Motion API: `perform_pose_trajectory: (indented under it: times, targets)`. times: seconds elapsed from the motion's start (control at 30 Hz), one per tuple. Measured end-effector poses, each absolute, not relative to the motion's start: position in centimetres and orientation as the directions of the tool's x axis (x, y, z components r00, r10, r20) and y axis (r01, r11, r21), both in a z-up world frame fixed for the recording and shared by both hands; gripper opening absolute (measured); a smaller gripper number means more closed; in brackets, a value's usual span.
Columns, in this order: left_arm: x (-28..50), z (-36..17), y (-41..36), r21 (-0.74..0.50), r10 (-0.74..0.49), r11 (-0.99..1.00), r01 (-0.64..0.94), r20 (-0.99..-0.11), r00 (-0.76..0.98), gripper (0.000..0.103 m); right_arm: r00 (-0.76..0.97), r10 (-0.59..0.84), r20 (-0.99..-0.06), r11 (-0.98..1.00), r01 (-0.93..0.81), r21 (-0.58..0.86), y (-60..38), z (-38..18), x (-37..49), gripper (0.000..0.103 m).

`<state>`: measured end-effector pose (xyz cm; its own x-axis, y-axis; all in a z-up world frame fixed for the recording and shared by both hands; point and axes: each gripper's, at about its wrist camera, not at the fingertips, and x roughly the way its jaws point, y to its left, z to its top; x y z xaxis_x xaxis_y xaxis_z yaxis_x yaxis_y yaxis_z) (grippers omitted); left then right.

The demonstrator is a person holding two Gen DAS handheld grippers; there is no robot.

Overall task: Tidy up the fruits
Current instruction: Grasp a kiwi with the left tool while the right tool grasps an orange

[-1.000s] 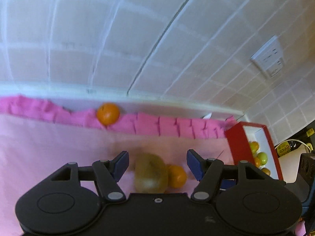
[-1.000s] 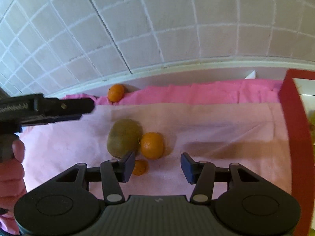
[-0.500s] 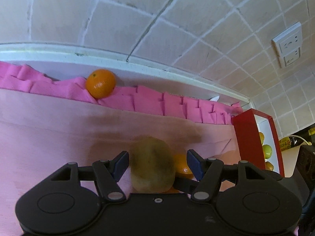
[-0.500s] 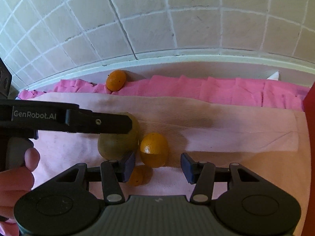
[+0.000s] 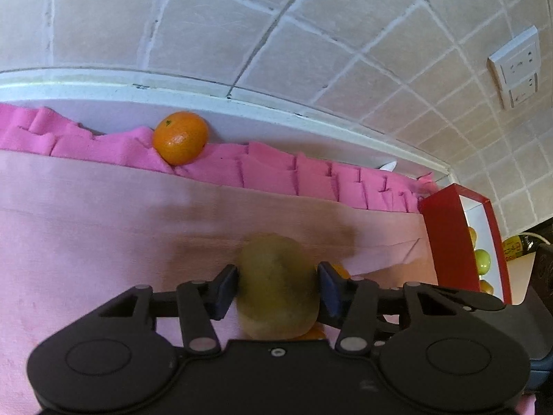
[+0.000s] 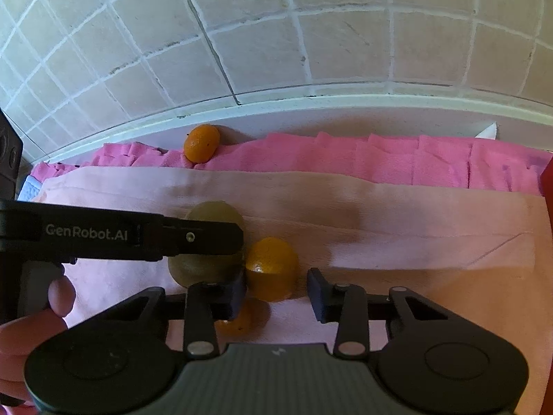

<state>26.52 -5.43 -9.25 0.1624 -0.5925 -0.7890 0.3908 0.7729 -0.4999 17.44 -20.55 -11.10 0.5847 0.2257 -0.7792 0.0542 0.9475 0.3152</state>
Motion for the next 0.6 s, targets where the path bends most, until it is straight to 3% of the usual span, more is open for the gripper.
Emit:
perform_pose_trajectory:
  times: [0.3,0.6]
  targets:
    - [25.9,-7.9,-5.2,-0.488,-0.594,0.77,0.41,-0.783,0.184,0.06,0.616,0.207,-0.76,0.952,0.052,0.302,-20.6,-9.9,15.8,0.034]
    - [24.3,-2.7,-7.5,-0.47,-0.629,0.731,0.494,-0.745,0.222,0.06,0.707,0.113,-0.698,0.948,0.135,0.29,-23.7,-5.2,10.3,0.034]
